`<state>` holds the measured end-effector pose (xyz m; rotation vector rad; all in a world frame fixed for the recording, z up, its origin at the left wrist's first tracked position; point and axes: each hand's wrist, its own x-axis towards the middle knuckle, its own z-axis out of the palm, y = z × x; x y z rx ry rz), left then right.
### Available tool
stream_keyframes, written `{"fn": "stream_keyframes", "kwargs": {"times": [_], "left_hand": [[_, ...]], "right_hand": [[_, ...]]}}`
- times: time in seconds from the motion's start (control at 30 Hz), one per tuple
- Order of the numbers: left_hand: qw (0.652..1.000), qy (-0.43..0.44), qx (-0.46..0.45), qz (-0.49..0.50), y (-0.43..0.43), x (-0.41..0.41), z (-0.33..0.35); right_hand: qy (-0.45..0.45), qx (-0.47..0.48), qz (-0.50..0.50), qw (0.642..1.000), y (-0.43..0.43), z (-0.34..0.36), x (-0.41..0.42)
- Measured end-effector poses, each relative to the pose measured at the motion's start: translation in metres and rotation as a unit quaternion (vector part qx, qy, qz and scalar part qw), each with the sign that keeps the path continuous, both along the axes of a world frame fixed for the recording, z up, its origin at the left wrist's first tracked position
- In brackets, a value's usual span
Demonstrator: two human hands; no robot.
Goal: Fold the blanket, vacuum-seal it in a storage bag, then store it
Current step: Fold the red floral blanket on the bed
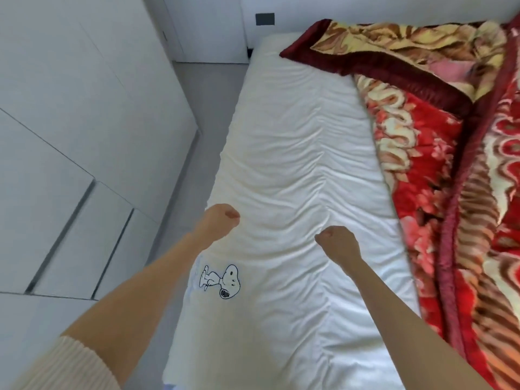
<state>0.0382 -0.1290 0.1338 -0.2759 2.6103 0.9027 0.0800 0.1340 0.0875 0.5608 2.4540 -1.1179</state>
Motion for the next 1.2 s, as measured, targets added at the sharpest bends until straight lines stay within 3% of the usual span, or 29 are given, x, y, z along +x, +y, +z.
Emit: {"fn": "stream_keyframes", "kwargs": {"times": [0.33,0.5,0.7,0.8,0.93,1.07,1.2], "left_hand": [[0.998,0.009,0.057,-0.036,-0.028,-0.063,-0.001],[0.990,0.018,0.099,-0.097,-0.073,-0.115,0.006],[0.965,0.025,0.180,-0.187,-0.148,-0.198,0.025],[0.954,0.029,0.165,-0.247,-0.192,-0.230,0.040],[0.952,0.063,0.158,-0.256,-0.228,-0.284,0.056],[0.945,0.109,0.125,-0.283,-0.224,-0.337,0.065],[0.936,0.098,0.141,-0.309,-0.206,-0.389,0.070]], "right_hand": [[0.021,-0.011,-0.084,0.996,-0.025,-0.015,-0.035],[0.009,0.049,-0.093,0.994,-0.068,-0.013,-0.059],[0.011,0.114,-0.186,0.976,-0.158,0.012,-0.081],[0.012,0.130,-0.212,0.968,-0.201,0.038,-0.106],[0.033,0.141,-0.243,0.959,-0.238,0.071,-0.147],[0.057,0.155,-0.266,0.950,-0.249,0.096,-0.179],[0.095,0.143,-0.302,0.938,-0.245,0.108,-0.215]]}}
